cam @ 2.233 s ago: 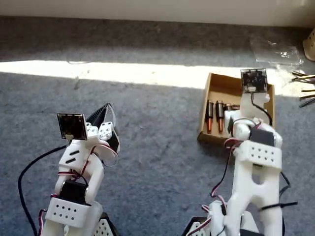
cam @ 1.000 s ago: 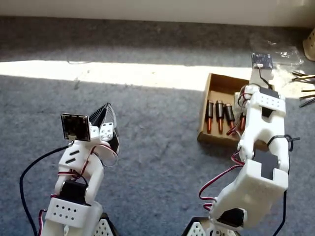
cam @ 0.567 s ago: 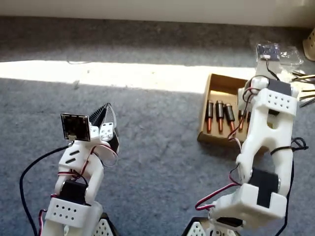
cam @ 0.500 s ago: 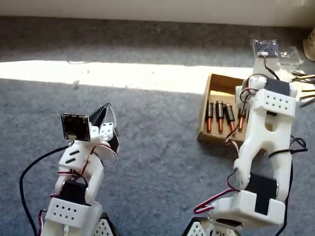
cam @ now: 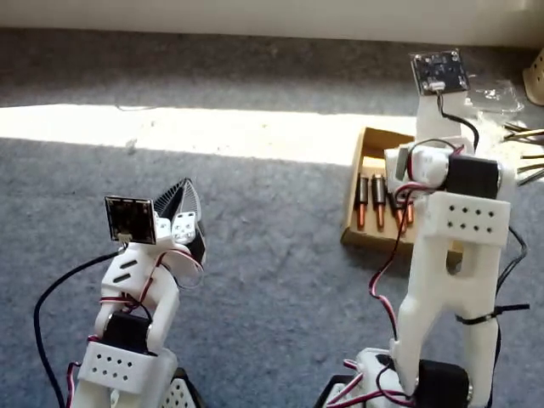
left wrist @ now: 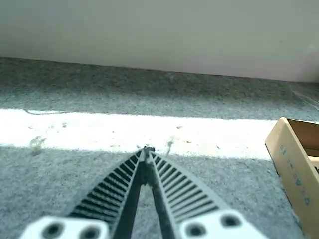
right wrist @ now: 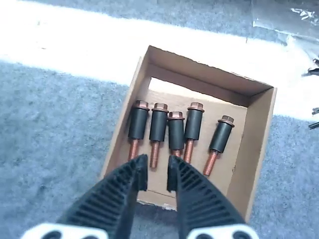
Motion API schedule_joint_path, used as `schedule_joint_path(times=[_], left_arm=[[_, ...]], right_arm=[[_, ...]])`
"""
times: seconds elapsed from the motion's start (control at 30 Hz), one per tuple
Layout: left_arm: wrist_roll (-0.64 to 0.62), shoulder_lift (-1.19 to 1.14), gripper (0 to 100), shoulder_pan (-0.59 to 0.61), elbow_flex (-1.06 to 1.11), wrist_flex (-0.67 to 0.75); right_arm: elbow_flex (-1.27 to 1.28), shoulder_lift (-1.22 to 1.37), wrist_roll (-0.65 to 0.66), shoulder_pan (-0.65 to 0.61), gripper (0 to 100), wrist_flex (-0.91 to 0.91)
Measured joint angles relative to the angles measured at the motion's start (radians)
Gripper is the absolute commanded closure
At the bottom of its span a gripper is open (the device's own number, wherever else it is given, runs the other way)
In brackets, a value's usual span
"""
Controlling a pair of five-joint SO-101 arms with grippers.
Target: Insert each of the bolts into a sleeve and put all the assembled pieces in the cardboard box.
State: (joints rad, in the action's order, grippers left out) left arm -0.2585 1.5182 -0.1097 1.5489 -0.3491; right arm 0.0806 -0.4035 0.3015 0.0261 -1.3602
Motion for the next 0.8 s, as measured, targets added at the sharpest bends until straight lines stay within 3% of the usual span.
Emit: schedule_joint_path(times=[0.37, 0.8], left_arm=[[0.000, 0.000, 99, 0.002, 0.000, 0.000], [0.000, 0.000, 99, 0.233, -0.052, 0.000]], right_arm=[[0.012, -0.290, 0.000, -0.038, 99.4, -0.103], [0.474, -0.709, 0.000, -0.046, 99.4, 0.058]])
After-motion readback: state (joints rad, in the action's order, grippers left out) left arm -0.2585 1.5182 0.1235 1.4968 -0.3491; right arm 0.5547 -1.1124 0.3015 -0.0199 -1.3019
